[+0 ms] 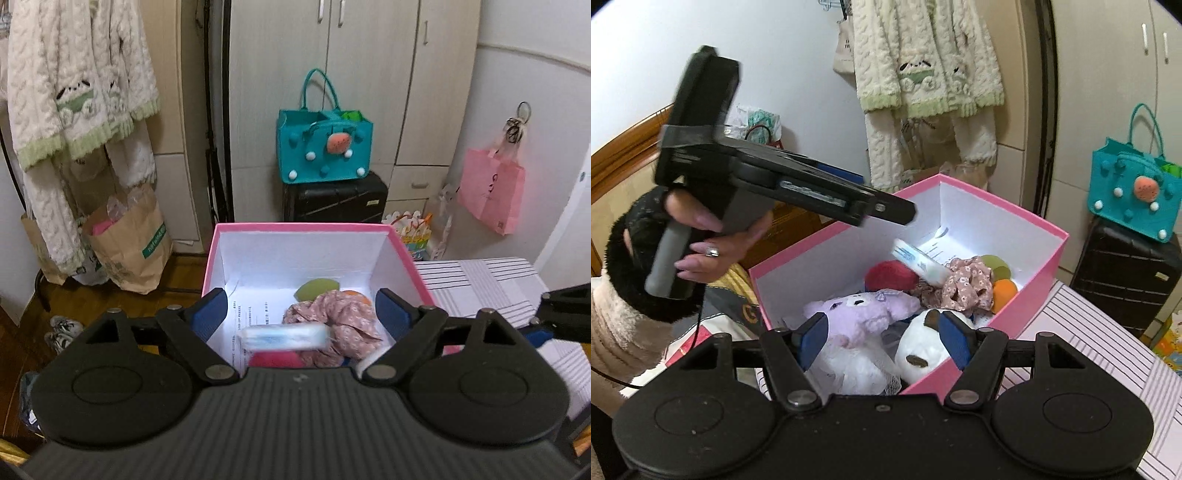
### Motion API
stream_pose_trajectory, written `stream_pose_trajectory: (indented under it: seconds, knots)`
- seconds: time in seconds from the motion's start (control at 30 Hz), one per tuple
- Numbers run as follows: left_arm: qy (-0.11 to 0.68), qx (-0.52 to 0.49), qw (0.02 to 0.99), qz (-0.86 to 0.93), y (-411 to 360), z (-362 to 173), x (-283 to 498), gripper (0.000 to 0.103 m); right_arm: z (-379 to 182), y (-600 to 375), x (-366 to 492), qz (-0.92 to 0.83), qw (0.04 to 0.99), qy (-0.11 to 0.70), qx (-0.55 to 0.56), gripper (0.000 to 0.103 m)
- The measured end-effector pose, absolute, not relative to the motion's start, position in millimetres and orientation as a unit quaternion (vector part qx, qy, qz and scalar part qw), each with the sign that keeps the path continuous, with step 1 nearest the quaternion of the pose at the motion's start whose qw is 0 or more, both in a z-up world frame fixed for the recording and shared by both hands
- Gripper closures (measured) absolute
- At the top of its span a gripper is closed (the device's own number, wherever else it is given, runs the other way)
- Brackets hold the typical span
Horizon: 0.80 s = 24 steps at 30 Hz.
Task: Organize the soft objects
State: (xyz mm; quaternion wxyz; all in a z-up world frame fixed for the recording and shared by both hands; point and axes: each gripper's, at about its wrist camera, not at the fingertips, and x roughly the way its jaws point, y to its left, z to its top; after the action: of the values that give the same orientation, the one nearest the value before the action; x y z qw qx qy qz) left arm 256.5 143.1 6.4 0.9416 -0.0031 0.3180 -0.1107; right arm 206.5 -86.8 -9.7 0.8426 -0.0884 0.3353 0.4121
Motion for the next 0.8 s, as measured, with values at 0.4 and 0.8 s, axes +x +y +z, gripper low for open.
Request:
stream_pose_trajectory:
  seconds: [0.4,0.8]
  knots:
    - [0.323,-0.002,0.937,-0.137,138.5,37.3,185.7,0.015,14.6,-114.8,158.6,0.374,0.868,0.317,-0.083,0.026]
    - [0.311,0.022,0.94,-0.136,116.7,68.3,127.5,0.004,43.2,-161.1,112.5,0.296,0.902,0.302,-0.089,0.011]
